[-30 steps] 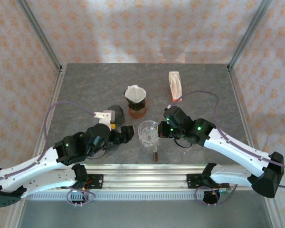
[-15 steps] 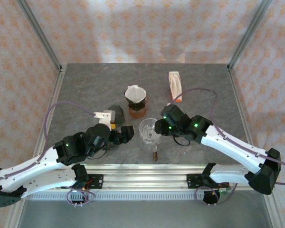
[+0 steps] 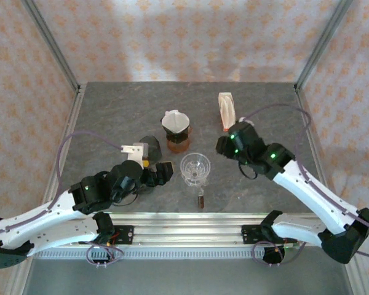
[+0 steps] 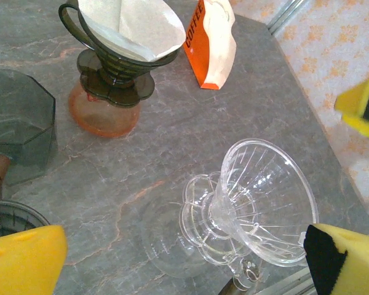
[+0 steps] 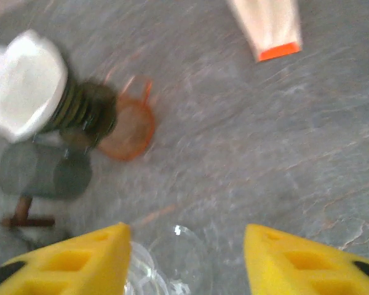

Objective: Place the coffee filter in the dripper

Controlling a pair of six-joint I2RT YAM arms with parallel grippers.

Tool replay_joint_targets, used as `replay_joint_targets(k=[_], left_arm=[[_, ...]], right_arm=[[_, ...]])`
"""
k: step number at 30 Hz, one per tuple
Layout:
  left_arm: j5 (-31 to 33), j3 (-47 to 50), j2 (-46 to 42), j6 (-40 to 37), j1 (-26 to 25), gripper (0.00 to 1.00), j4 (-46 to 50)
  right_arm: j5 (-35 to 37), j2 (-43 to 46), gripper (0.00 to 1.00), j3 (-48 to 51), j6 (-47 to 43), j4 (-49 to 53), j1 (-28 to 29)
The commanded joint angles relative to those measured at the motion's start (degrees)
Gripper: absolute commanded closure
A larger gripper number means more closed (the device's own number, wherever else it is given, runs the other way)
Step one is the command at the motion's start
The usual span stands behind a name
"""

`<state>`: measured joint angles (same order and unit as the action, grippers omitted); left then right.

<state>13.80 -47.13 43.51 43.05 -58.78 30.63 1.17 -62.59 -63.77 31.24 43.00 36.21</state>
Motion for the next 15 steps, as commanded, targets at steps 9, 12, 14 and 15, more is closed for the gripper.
replay_joint_targets(k=[9, 12, 14, 15], left_arm=[[0.4, -0.4, 0.6, -2.5, -0.1, 0.00, -0.5], [0.1, -0.1, 0.9, -3.6, -0.1, 0.00, -1.4], [-0.1, 0.2, 1.0, -4.3, -0.1, 0.00, -2.3], [-0.2, 0.3, 1.1, -4.8, 0.0, 0.00, -2.9]], right_arm=[[-3.2, -26.3, 0.67, -14.4, -13.1, -8.7, -14.5], [-2.7, -32.6, 0.69, -20.2, -12.7, -7.6, -16.8], [-2.4, -35.8, 0.70, -23.0, -11.6, -7.6, -17.9], [-2.5, -37.3, 0.71, -24.2, -11.3, -8.1, -18.3]])
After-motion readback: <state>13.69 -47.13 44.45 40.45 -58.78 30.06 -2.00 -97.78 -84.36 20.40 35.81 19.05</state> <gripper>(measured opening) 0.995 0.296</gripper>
